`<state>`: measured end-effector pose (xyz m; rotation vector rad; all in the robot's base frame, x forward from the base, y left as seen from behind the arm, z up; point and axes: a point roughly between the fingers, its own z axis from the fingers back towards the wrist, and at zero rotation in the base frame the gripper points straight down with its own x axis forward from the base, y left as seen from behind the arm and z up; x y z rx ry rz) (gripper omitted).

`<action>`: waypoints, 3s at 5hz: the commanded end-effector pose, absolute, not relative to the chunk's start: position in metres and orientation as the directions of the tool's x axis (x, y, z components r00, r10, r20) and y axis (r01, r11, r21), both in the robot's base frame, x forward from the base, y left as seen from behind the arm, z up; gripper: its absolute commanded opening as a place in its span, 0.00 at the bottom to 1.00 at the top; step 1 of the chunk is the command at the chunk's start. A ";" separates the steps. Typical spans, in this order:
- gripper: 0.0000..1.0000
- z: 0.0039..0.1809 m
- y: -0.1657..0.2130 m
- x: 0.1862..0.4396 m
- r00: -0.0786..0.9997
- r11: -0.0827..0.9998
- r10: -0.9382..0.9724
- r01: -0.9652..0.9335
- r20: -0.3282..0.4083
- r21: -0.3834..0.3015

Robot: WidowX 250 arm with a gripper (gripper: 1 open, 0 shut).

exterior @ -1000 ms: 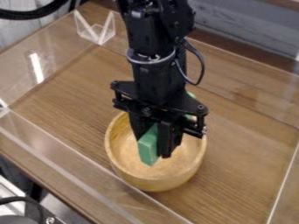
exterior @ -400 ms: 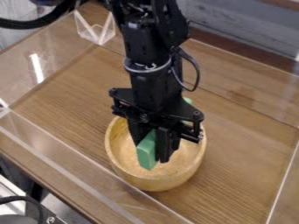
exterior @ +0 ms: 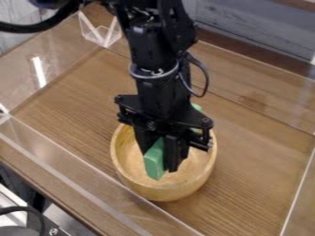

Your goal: Put the green block in the brown bowl

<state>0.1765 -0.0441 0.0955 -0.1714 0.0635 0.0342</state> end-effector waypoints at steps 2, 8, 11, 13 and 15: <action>0.00 0.099 -0.042 0.180 0.998 0.982 0.045 -0.053 -0.045 -0.181; 0.00 0.102 -0.042 0.178 0.997 0.975 0.061 -0.071 -0.053 -0.209; 0.00 0.089 -0.044 0.182 0.996 0.975 0.059 -0.072 -0.066 -0.212; 0.00 0.082 -0.045 0.184 0.995 0.974 0.059 -0.074 -0.076 -0.213; 1.00 0.081 -0.044 0.187 0.995 0.974 0.060 -0.075 -0.079 -0.214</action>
